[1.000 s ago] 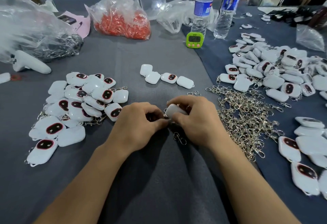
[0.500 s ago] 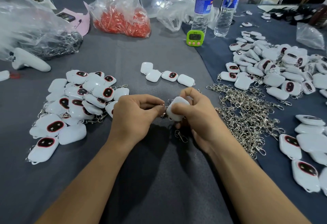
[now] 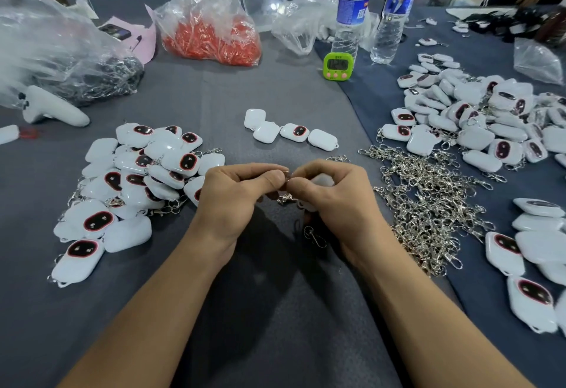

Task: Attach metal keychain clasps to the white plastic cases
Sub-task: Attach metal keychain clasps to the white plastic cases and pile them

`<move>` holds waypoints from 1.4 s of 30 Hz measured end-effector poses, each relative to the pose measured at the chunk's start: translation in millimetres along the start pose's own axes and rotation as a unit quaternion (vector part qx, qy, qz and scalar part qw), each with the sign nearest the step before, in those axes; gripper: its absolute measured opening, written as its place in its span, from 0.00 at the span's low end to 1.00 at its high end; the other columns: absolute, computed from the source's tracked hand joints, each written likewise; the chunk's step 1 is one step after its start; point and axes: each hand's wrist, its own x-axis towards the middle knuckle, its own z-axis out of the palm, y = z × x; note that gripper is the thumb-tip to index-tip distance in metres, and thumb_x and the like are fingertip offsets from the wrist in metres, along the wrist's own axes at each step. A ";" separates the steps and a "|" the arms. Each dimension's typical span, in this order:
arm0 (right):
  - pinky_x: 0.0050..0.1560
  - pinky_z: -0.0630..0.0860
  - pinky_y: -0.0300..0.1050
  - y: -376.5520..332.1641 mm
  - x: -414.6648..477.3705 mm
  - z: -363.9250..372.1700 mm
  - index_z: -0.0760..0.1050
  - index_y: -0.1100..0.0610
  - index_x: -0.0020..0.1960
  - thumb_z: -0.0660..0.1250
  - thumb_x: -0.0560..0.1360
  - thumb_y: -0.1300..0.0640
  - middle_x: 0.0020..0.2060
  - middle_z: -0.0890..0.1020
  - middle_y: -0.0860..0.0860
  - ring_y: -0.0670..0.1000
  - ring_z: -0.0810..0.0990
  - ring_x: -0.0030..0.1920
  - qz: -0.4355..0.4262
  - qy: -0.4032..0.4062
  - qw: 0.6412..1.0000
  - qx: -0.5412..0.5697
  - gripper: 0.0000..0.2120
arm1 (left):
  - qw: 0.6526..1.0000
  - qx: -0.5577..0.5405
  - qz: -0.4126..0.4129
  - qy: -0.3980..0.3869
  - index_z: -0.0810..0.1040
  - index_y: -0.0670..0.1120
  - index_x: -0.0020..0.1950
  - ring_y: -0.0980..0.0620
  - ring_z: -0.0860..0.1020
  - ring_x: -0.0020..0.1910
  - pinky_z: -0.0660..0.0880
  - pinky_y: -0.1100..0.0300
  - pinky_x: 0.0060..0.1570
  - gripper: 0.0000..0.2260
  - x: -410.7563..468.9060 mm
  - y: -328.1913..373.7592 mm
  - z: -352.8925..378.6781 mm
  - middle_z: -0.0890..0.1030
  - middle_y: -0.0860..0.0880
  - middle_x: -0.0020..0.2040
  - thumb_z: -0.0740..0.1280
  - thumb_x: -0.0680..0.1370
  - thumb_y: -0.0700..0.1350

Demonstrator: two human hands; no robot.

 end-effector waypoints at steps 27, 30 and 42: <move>0.35 0.79 0.41 -3.8 -3.1 -0.8 0.84 0.43 0.40 0.76 0.69 0.57 0.29 0.84 0.45 0.44 0.82 0.32 -0.070 0.055 0.986 -0.145 0.08 | 0.980 0.158 0.115 0.045 0.87 0.53 0.39 0.56 0.84 0.37 0.78 0.66 0.39 0.04 -4.1 -7.7 1.4 0.86 0.56 0.37 0.73 0.68 0.45; 0.38 0.82 0.46 -3.5 -2.3 -1.9 0.85 0.44 0.40 0.76 0.69 0.59 0.30 0.85 0.46 0.47 0.85 0.35 -0.054 0.036 0.990 -0.129 0.09 | 0.987 0.128 0.089 0.041 0.87 0.55 0.41 0.56 0.85 0.39 0.78 0.66 0.41 0.05 -2.2 -9.9 1.1 0.86 0.55 0.37 0.74 0.68 0.46; 0.37 0.78 0.38 -4.0 -5.2 -0.6 0.81 0.38 0.44 0.74 0.69 0.59 0.32 0.83 0.39 0.43 0.82 0.35 -0.118 0.097 0.968 -0.198 0.15 | 0.986 0.146 0.077 -0.034 0.88 0.53 0.43 0.54 0.86 0.41 0.82 0.60 0.45 0.06 -3.2 -7.4 -1.7 0.87 0.53 0.39 0.76 0.72 0.42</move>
